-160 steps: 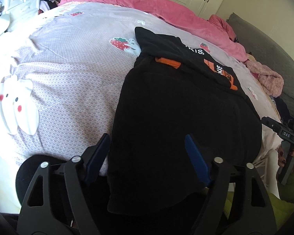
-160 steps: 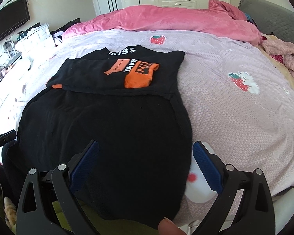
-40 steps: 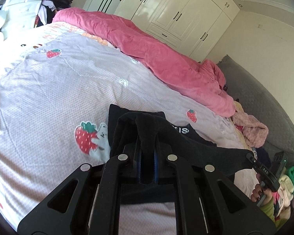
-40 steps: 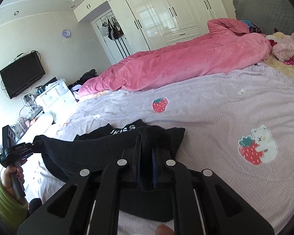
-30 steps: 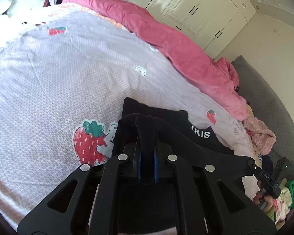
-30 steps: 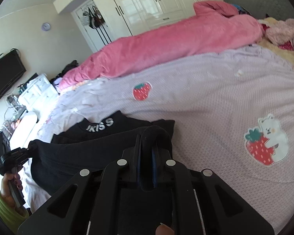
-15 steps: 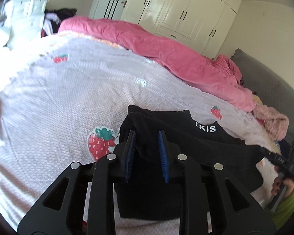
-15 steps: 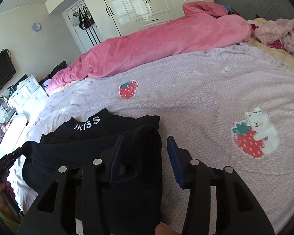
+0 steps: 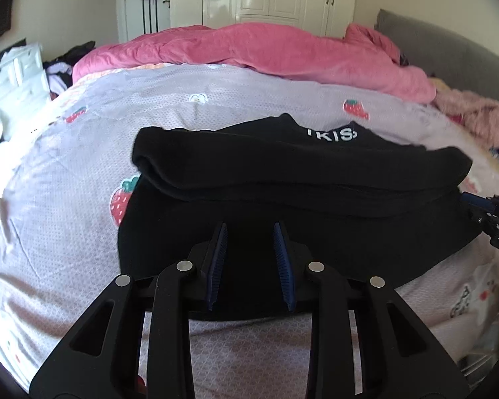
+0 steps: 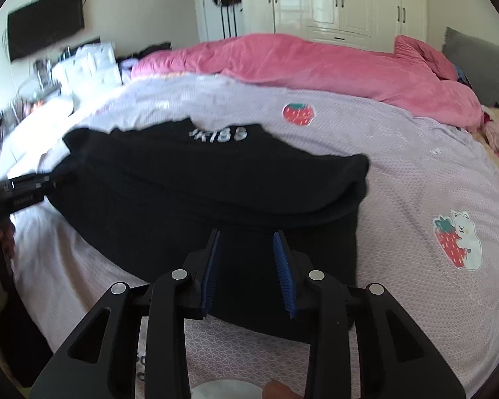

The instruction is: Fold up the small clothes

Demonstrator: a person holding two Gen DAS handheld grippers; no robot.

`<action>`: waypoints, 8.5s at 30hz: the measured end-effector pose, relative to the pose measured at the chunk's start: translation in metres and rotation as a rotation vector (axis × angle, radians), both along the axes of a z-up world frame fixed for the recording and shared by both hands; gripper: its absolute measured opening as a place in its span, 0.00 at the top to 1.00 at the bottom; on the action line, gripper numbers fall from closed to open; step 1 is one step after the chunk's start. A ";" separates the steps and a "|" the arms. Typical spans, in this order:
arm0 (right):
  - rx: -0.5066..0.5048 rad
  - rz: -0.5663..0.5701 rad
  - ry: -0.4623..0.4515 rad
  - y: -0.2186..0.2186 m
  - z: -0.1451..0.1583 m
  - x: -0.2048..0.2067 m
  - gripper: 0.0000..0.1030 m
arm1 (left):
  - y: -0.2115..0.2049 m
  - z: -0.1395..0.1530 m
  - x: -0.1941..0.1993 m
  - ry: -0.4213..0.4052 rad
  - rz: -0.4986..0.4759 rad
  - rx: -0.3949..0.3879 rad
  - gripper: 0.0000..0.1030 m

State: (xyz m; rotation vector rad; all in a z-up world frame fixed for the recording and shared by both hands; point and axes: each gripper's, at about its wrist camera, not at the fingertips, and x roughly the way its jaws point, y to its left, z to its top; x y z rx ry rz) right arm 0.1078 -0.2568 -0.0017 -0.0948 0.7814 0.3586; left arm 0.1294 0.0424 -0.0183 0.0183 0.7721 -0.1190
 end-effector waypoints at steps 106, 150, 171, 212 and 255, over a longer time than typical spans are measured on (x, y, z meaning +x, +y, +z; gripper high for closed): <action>-0.003 -0.015 -0.030 0.037 0.019 0.014 0.54 | 0.027 -0.013 0.015 0.087 0.030 -0.112 0.66; 0.022 -0.140 0.044 -0.001 0.025 -0.026 0.08 | 0.032 0.032 -0.031 0.017 0.057 -0.111 0.16; 0.044 0.033 0.022 0.072 0.039 -0.032 0.07 | 0.094 0.041 -0.044 -0.008 0.209 -0.150 0.09; -0.189 0.331 -0.082 0.247 0.000 -0.012 0.07 | 0.139 0.038 0.000 -0.009 0.309 -0.091 0.09; -0.062 0.339 -0.296 0.230 0.010 -0.007 0.91 | 0.088 -0.007 0.102 0.240 0.074 -0.627 0.10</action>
